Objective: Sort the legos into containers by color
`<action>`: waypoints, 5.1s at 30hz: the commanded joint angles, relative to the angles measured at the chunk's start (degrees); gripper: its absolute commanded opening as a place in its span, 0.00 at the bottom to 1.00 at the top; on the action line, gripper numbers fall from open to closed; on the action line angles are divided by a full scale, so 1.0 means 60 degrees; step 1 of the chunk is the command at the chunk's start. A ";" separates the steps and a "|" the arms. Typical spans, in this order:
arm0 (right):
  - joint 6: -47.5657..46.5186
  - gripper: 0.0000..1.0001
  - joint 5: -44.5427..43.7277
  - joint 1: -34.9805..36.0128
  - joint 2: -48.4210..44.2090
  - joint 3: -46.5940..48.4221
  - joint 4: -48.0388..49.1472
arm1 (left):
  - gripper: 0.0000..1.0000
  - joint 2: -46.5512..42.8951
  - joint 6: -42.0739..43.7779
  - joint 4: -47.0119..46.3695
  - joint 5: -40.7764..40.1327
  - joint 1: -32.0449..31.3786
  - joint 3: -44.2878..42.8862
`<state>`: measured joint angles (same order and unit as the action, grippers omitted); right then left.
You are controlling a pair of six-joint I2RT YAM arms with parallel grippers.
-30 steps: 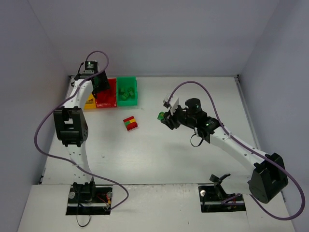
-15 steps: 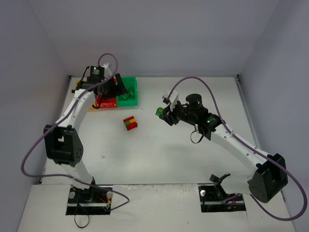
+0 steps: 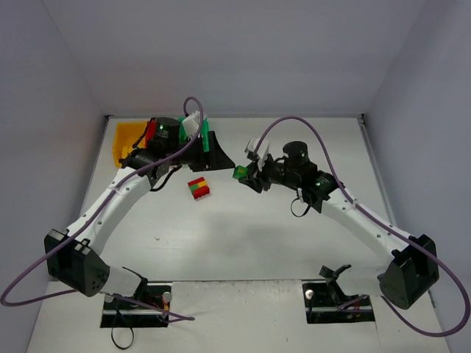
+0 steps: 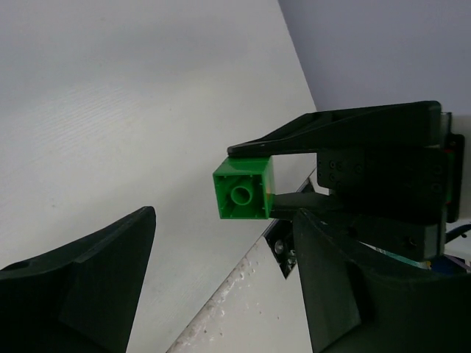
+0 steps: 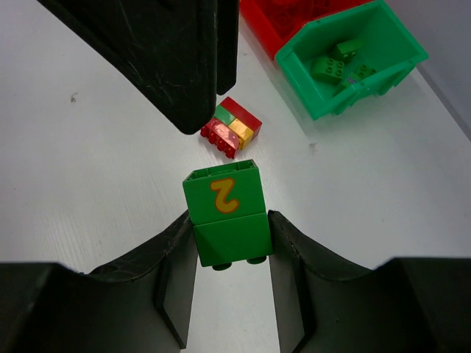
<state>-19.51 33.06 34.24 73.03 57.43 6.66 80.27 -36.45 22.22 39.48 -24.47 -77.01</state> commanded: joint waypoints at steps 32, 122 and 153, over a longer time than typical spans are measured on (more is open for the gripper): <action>-0.0059 0.01 0.0145 0.0226 -0.0482 -0.0034 0.0341 | 0.00 0.0611 0.0273 -0.0247 0.1212 -0.0449 -0.0845; -0.0147 0.10 0.0057 0.0387 -0.0498 0.0521 0.0019 | 0.11 0.1387 0.0449 0.1014 0.0143 -0.1737 -0.1710; 0.4950 0.94 -0.3370 -0.0140 0.0322 -0.0709 0.0414 | 0.15 0.7493 0.3466 0.1526 -0.6096 0.1837 -0.8223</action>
<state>5.15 15.57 32.45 74.30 52.75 3.55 124.27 -17.87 33.52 7.05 -14.17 -118.37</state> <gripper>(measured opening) 0.926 0.289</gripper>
